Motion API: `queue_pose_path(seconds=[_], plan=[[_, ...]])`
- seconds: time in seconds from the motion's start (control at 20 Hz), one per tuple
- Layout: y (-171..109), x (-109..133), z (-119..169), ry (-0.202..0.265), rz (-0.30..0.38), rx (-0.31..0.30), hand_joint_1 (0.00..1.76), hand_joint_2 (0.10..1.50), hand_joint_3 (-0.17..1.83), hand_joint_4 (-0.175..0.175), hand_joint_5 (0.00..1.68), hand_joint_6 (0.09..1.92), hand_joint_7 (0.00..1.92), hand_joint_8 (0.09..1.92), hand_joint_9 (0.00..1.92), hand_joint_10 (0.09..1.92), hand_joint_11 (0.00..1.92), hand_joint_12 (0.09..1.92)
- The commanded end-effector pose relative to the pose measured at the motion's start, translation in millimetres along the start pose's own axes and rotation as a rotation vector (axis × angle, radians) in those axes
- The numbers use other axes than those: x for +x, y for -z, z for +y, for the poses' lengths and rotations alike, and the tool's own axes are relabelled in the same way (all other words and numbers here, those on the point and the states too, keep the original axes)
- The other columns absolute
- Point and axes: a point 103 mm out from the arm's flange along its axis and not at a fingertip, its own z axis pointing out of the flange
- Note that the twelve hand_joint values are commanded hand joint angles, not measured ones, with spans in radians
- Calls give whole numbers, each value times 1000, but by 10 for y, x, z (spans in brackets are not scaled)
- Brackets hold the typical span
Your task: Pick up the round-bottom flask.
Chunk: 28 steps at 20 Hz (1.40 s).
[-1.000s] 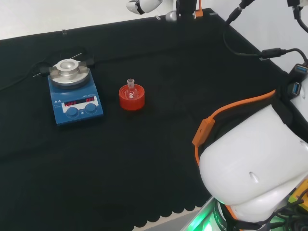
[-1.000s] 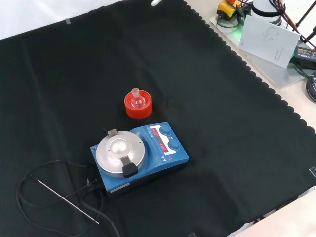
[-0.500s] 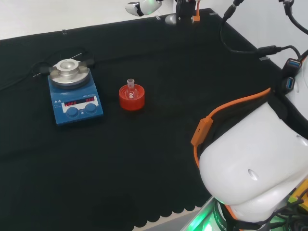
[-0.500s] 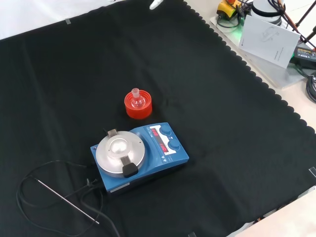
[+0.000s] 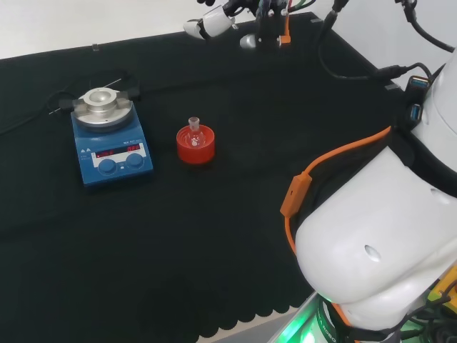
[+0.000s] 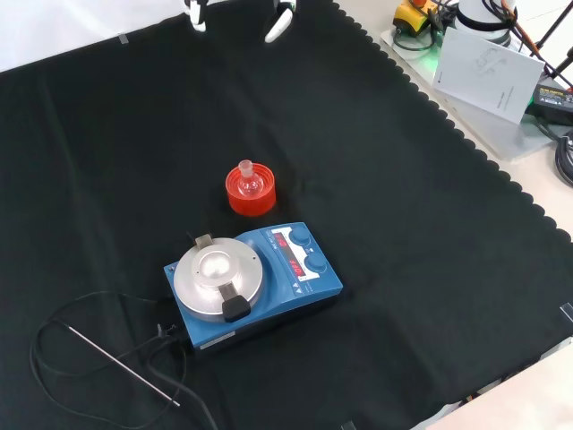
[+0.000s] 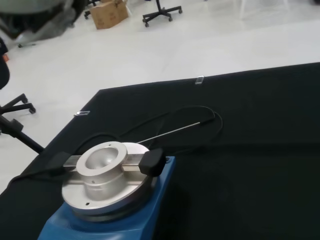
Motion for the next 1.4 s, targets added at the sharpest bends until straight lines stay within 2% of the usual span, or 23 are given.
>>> queue_pose_path(seconds=[0.05,0.25,0.45,0.65,0.85,1.05,1.2,1.4], plan=[[-151,64,52,39,19,0,812,414,829,-153,273,808,569,895,586,907,167,1504],[-244,106,-1,70,36,18,807,414,828,-153,273,810,567,893,577,903,158,1503],[-348,80,-39,80,49,43,803,413,824,-150,267,810,544,891,532,906,114,1513],[-445,15,-54,74,59,65,785,413,813,-137,202,759,370,902,355,938,14,1523],[-523,-27,-63,74,58,99,755,418,795,-117,121,542,188,889,171,964,0,1467],[-617,-52,-73,71,65,84,745,421,787,-112,128,426,132,876,112,965,0,1434],[-732,-39,-77,77,74,90,747,422,787,-119,146,416,147,881,117,965,0,1430],[-904,-30,-104,84,96,68,758,423,787,-139,180,413,185,879,134,952,0,1403]])
